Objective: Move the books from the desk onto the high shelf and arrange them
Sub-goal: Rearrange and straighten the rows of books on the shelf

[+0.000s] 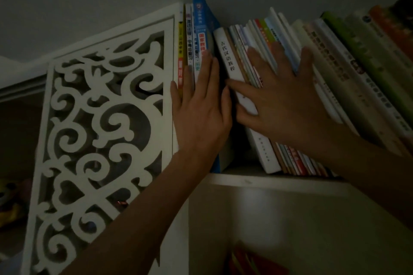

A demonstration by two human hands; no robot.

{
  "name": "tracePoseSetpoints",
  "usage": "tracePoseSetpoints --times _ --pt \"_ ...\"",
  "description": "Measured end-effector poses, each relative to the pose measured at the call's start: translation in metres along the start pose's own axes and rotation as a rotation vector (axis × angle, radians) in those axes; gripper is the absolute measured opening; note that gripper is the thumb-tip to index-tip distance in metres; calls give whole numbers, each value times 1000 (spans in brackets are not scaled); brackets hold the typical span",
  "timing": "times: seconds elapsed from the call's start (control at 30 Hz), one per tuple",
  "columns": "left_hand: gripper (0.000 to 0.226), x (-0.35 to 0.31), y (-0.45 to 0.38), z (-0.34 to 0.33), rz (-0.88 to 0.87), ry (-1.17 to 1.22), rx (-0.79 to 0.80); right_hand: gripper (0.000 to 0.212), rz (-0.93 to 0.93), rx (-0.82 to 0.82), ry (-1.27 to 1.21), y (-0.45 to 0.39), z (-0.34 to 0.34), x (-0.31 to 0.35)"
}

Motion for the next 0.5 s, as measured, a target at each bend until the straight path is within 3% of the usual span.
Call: tracePoseSetpoints --times 0.13,0.27,0.4,0.5 --pt "54 2 0 6 -54 33 53 53 -1 74 -2 0 0 1" --pt "54 17 -6 18 -166 45 131 53 -82 33 -97 -7 18 -2" --pt "58 33 -8 15 -69 179 160 52 -160 -101 -409 -56 45 -11" --pt "62 32 8 6 -78 277 162 56 -264 26 -578 -103 42 -13"
Point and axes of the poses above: each hand's wrist, its own y-axis away from the middle knuckle, its own z-axis out of the back of the hand, x = y × z, the point moved 4 cm from there along -y, towards the middle knuckle, and after that the axes turned 11 degrees about x, right-handed, at the moved point
